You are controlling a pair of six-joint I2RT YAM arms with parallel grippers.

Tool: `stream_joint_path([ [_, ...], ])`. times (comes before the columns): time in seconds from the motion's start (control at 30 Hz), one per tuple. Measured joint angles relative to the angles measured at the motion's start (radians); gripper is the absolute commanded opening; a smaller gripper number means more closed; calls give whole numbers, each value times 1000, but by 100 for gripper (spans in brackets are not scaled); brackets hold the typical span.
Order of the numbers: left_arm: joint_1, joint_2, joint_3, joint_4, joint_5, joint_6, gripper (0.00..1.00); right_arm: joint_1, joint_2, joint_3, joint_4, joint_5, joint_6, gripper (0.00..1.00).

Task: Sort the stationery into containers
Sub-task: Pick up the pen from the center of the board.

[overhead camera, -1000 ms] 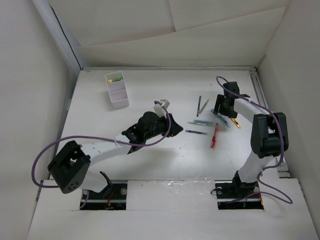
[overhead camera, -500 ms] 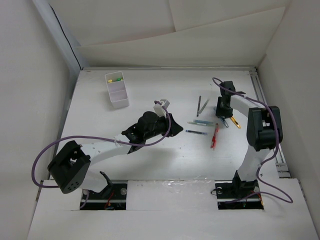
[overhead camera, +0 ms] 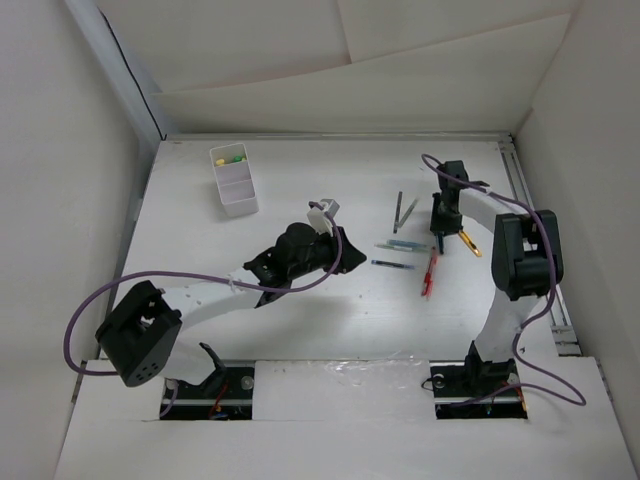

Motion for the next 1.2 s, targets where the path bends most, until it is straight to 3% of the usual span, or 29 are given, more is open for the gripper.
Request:
stream_joint_path([
  [0.17,0,14,0,3,1,-1,24,10,6,10,-6,14,-4,9],
  [0.3,0,29,0,8,1,-1,24,11,6,10,-6,17,-4,0],
  [0.53,0,64,1,15,3,-17,25,24,-32,5,-12,52,-3,0],
  [0.8,14,78,21,14,6,-52,33,95,-228,-23,5,64,-1,0],
  [1.03,83,78,54,8,4,-100,44,256,-353,-165,96,-57,3,0],
  [1.2,91,78,90,-27,-31,-104,46,361,-387,-234,161,-182,4,0],
])
